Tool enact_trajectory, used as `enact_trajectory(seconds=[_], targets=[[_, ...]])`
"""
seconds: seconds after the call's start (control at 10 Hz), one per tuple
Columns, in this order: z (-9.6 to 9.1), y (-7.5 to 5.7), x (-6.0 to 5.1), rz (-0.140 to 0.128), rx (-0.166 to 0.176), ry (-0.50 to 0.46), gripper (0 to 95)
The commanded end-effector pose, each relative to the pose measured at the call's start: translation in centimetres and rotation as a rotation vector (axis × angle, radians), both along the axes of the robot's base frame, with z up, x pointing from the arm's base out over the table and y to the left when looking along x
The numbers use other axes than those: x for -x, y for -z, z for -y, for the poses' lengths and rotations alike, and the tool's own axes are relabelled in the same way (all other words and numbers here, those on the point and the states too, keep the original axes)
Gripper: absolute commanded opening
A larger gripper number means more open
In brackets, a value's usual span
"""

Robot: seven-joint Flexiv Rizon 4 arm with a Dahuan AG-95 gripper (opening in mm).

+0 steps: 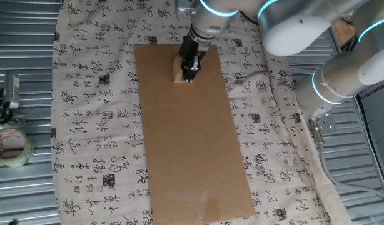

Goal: Hold a small block with the gripper and sweep it from left to right on the table

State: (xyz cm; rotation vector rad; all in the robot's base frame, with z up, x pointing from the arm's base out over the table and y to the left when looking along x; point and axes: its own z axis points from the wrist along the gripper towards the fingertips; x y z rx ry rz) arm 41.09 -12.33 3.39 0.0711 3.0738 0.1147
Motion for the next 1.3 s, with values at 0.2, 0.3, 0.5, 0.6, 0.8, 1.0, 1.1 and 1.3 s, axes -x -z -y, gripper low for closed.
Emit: enact_trajectory(seconds=[0.2, 0.3, 0.5, 0.6, 0.8, 1.0, 1.1, 1.3], targets=[[-0.1, 0.4, -0.3, 0.016, 0.021, 0.012, 0.0], [-0.1, 0.4, -0.3, 0.015, 0.022, 0.012, 0.0], [-0.2, 0.2, -0.2, 0.010, 0.033, 0.011, 0.0], [-0.4, 0.1, -0.3, 0.012, 0.025, 0.013, 0.0], [-0.7, 0.3, -0.3, 0.016, 0.025, 0.019, 0.0], [-1.1, 0.6, -0.3, 0.017, 0.034, 0.021, 0.0], [-1.3, 0.5, -0.4, 0.006, 0.044, 0.023, 0.0], [-1.5, 0.2, -0.4, 0.011, 0.043, 0.025, 0.0]])
